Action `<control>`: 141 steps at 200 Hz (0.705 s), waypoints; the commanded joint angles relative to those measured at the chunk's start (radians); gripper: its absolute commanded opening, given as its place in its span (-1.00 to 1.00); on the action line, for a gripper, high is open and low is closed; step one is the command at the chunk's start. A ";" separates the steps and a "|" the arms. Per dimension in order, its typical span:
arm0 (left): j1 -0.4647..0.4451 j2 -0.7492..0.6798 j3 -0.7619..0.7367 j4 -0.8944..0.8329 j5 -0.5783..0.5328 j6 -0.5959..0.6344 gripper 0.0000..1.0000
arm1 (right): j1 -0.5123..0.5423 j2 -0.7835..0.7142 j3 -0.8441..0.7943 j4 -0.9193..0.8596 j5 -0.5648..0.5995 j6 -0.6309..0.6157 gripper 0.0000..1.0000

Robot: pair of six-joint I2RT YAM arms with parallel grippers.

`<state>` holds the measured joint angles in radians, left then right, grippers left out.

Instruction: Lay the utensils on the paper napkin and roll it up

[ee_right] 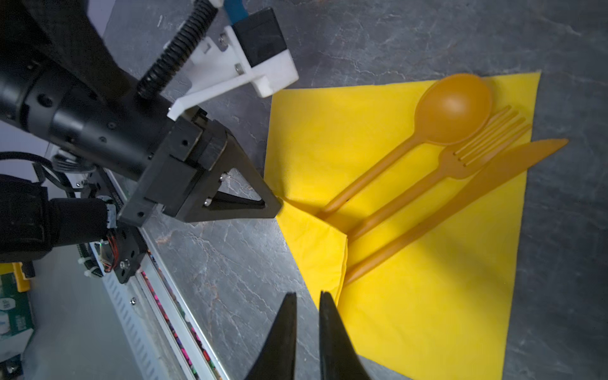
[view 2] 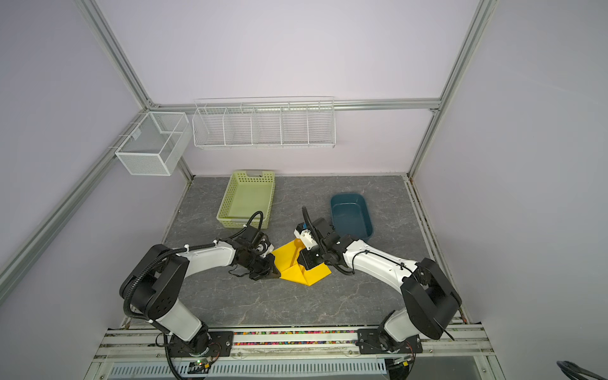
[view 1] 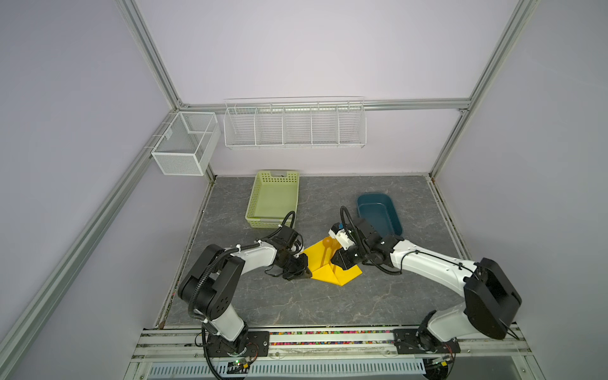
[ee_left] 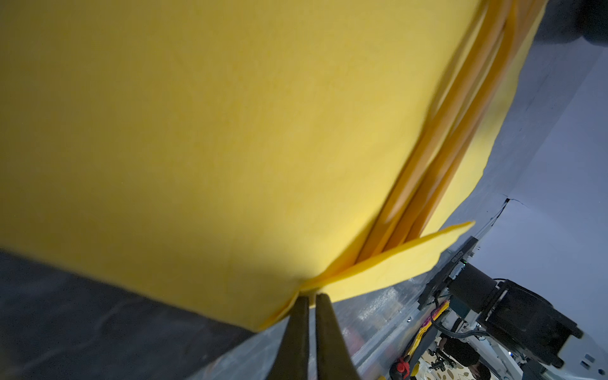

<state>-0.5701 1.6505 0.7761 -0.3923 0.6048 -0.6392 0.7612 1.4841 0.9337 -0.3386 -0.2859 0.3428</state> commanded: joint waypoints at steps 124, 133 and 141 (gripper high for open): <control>-0.005 0.033 0.018 -0.008 -0.042 -0.017 -0.82 | 0.083 0.140 -0.085 -0.006 0.028 0.313 -0.86; -0.005 0.033 0.020 -0.008 -0.041 -0.018 -0.82 | 0.082 0.145 -0.086 -0.012 0.033 0.313 -0.86; -0.005 0.035 0.022 -0.010 -0.040 -0.017 -0.82 | 0.084 0.148 -0.086 -0.015 0.038 0.313 -0.86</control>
<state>-0.5709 1.6588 0.7841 -0.3901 0.6075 -0.6476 0.8406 1.6146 0.8497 -0.3046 -0.2958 0.6250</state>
